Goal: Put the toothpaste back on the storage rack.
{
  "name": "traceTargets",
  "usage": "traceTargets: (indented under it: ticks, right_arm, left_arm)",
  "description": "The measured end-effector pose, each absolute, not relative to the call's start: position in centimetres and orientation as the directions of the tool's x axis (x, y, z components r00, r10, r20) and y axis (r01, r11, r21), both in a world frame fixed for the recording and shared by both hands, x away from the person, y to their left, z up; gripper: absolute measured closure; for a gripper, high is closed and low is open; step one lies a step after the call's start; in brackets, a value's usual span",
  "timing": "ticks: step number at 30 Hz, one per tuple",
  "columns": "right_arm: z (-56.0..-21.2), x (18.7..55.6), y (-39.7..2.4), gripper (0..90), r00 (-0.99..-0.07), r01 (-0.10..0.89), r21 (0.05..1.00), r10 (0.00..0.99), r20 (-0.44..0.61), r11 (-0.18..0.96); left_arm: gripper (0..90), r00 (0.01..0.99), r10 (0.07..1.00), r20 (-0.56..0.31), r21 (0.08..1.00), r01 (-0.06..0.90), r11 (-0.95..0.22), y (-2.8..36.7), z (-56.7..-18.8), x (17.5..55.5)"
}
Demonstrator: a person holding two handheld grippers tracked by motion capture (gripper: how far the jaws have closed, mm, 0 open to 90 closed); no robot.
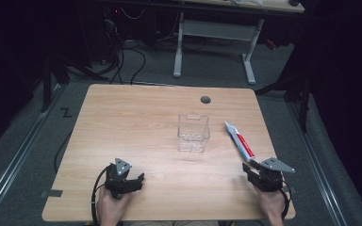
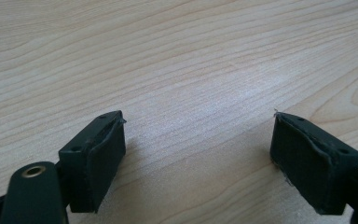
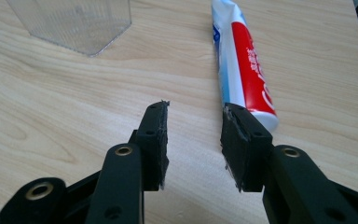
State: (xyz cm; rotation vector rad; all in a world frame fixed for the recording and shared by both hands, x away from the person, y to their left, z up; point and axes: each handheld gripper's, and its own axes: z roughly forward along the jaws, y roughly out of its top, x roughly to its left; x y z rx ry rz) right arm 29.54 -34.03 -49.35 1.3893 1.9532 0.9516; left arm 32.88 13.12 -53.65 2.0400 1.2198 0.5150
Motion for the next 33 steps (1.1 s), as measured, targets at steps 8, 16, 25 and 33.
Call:
traceTargets:
  ticks: [8,16,25,33]
  right_arm:
    - [-48.5,30.3,-34.6,59.7,-0.317,0.554,0.805,0.948,-0.032,0.213]
    - [-47.9,31.0,-35.1,57.3,-0.307,0.559,0.804,0.951,-0.027,0.203]
    - [-46.3,32.0,-35.2,55.0,-0.291,0.537,0.815,0.955,-0.062,0.217]
    - [-45.6,33.6,-35.0,52.3,-0.282,0.564,0.796,0.957,-0.065,0.22]
  left_arm:
    - [17.5,0.474,0.881,-0.013,0.732,0.605,-0.314,13.1,-53.7,32.9]
    - [17.5,0.473,0.881,-0.013,0.732,0.605,-0.314,13.1,-53.7,32.9]
    - [17.5,0.474,0.881,-0.013,0.732,0.605,-0.314,13.1,-53.7,32.9]
    - [17.5,0.474,0.88,-0.014,0.732,0.605,-0.314,13.1,-53.6,32.9]
